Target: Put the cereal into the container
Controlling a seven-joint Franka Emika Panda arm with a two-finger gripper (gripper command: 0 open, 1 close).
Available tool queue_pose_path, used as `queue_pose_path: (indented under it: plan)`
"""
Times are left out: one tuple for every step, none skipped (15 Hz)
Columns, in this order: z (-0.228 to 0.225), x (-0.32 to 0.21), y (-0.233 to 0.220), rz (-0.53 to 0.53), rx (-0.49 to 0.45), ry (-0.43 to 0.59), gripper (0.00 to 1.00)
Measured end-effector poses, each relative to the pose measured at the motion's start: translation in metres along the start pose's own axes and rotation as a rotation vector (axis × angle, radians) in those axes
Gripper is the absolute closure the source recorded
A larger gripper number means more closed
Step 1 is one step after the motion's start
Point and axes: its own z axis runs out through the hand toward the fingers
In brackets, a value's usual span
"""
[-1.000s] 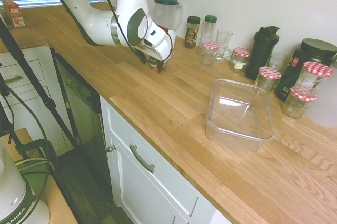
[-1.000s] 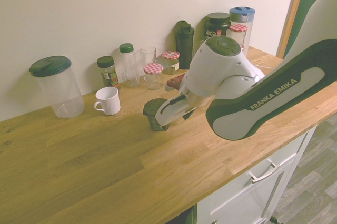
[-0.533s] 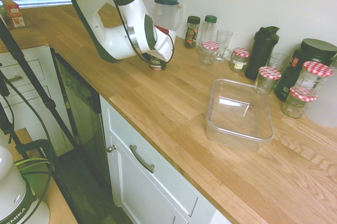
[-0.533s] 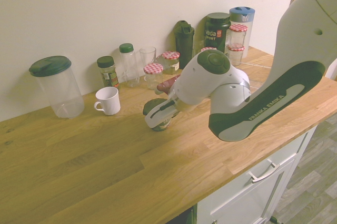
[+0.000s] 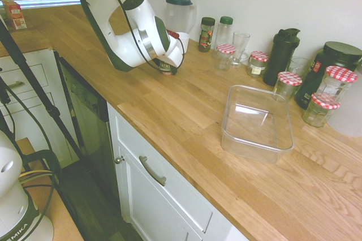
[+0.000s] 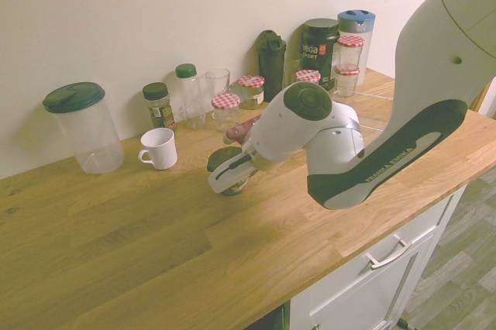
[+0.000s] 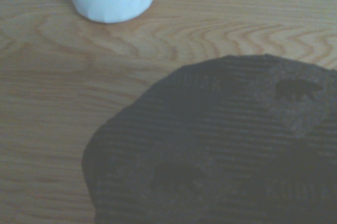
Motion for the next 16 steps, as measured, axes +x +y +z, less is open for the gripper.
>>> queue_pose_path:
  plan:
    - [0.0, 0.001, 0.001, 0.003, 0.003, 0.002, 1.0]
    - [0.0, 0.002, 0.001, 0.005, 0.007, 0.002, 1.0]
    - [0.0, 0.003, 0.002, 0.005, 0.009, 0.002, 1.0]
    - [0.0, 0.003, 0.002, 0.006, 0.011, 0.003, 1.0]
    - [0.0, 0.003, 0.002, 0.006, 0.012, 0.003, 1.0]
    - [0.0, 0.003, 0.002, 0.008, 0.012, 0.003, 1.0]
    - [-0.001, 0.004, 0.002, 0.01, 0.012, 0.004, 1.0]
    - [-0.001, 0.007, 0.001, 0.012, 0.013, 0.01, 1.0]
    - [-0.004, 0.013, -0.001, 0.015, 0.016, 0.023, 1.0]
    - [-0.01, 0.022, -0.005, 0.02, 0.023, 0.041, 1.0]
    - [-0.019, 0.034, -0.007, 0.036, 0.025, 0.065, 1.0]
    - [-0.033, 0.051, -0.007, 0.061, 0.018, 0.096, 1.0]
    - [-0.05, 0.07, -0.004, 0.087, 0.0, 0.127, 1.0]
    - [-0.068, 0.092, 0.002, 0.117, -0.025, 0.153, 1.0]
    - [-0.088, 0.114, 0.01, 0.143, -0.051, 0.173, 1.0]
    - [-0.109, 0.135, 0.019, 0.168, -0.075, 0.189, 1.0]
